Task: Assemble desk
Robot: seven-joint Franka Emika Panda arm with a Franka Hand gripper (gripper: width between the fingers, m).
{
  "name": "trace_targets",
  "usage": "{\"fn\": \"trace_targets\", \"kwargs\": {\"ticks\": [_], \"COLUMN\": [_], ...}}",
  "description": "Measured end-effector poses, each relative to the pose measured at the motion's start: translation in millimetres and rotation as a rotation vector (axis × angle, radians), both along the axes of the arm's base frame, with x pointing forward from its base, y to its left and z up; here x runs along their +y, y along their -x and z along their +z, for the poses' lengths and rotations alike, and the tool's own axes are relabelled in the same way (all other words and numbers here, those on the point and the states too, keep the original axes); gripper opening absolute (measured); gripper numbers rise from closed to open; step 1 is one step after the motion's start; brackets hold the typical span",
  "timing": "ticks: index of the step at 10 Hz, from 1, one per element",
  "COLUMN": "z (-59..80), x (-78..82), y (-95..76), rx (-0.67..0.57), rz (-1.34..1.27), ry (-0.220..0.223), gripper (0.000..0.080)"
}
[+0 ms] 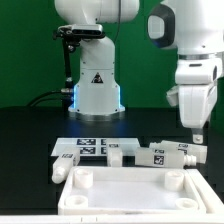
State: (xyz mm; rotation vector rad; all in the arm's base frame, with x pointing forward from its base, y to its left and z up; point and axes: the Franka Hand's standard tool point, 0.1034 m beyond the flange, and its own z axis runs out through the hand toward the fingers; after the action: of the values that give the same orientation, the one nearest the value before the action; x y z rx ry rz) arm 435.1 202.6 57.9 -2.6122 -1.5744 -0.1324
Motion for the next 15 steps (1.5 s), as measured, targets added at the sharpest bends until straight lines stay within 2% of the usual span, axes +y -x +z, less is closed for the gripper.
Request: {"fn": "trace_targets", "kwargs": {"ticks": [1,5,7,9,13,15], "z": [-10.9,-14.4,-32.7,-41.5,-46.0,-47.2], "x": [-0.4,-0.1,17.3,25.8,10.4,9.6], "y": [3.9,6.2,26.5,32.6,30.4,31.9], "rx": [0.004,0.004,-0.019,-0.023,-0.021,-0.019], "rz": [-0.005,-0.001,0.025,0.037,0.018,0.014], "ry": [-0.004,-0.005,-0.024,-0.033,-0.027,-0.027], "gripper": [0.0649,0.0649,0.0649,0.0649,0.0649,0.0649]}}
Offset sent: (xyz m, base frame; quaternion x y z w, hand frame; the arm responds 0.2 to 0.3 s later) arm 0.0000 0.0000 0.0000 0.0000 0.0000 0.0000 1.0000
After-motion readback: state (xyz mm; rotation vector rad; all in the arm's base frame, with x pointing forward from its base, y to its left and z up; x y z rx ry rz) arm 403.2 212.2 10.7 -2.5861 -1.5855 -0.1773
